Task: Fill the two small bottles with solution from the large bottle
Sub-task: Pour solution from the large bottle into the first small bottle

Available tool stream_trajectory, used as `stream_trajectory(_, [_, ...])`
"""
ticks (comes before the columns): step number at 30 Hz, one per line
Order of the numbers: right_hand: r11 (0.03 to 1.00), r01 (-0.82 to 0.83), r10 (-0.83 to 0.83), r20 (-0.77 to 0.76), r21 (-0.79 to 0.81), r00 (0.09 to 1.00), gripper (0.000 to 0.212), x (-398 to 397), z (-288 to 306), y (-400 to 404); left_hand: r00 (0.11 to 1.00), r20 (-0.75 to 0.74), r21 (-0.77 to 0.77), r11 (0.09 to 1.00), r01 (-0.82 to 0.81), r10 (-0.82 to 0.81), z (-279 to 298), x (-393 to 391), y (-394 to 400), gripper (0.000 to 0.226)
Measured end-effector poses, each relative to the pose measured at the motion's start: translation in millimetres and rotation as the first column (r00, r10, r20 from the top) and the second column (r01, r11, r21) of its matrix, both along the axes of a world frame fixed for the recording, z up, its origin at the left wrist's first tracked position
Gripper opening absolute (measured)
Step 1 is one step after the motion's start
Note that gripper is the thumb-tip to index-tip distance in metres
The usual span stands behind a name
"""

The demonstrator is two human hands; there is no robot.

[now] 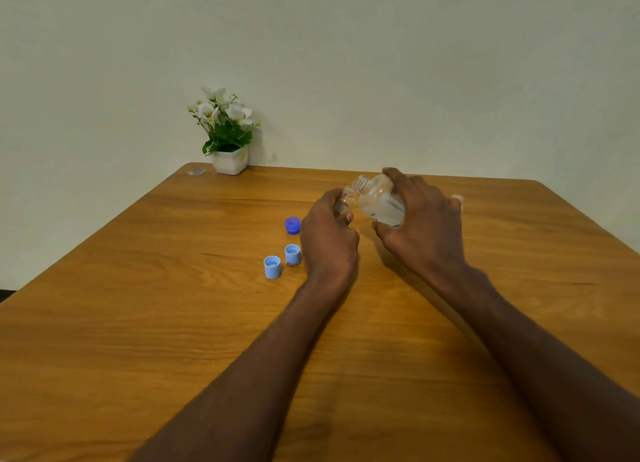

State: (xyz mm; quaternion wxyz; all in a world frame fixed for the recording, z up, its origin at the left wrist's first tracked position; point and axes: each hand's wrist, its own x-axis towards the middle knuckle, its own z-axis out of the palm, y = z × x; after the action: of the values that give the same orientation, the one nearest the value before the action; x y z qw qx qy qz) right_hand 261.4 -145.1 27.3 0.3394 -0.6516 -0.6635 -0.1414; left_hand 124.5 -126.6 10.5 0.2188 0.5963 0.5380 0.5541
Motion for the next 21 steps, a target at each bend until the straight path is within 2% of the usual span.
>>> stream_trajectory(13, [1.0,0.028,-0.028,0.041,0.006,0.999,0.087,4.0,4.0,-0.9,0.999,-0.037,0.057,0.998,-0.011,0.013,-2.2,0.1,3.6,0.052])
stream_trajectory(21, [0.999,0.045,-0.046,0.054,0.026,0.997,0.087,5.7,10.8,-6.0,0.999,-0.004,0.121,0.992,0.046,-0.046,-2.8,-0.2,2.3,0.045])
